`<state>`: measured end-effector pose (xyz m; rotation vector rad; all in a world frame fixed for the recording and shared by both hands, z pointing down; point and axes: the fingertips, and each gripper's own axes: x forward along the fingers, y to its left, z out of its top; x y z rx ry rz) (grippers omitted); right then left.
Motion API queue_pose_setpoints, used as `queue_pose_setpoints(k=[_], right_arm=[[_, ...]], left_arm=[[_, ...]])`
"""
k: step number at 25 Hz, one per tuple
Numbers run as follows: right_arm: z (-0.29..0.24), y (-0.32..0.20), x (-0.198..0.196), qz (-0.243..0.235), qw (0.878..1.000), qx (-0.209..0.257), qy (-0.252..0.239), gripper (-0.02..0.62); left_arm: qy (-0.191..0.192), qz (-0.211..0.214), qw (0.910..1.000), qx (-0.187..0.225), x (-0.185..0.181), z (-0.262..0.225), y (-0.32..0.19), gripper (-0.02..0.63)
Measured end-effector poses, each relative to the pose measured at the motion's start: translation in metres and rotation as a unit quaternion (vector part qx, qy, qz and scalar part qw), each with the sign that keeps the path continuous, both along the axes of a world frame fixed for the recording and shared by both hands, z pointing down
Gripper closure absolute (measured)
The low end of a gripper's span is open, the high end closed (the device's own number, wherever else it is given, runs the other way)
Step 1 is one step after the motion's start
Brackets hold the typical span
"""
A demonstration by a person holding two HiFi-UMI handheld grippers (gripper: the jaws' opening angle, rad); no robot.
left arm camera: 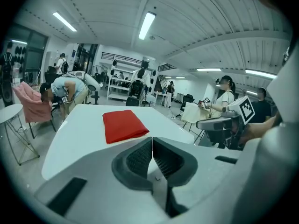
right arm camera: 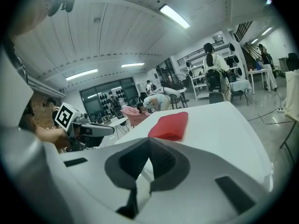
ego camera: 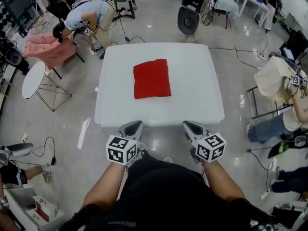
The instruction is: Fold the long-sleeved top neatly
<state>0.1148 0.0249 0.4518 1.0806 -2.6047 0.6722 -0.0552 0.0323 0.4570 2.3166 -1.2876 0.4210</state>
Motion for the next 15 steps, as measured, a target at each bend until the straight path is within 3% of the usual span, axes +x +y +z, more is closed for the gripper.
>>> queue_pose_setpoints(k=[15], right_arm=[[0.009, 0.014, -0.006, -0.018, 1.000, -0.009, -0.006, 0.592]], left_arm=[[-0.011, -0.021, 0.9997, 0.001, -0.007, 0.001, 0.018, 0.598]])
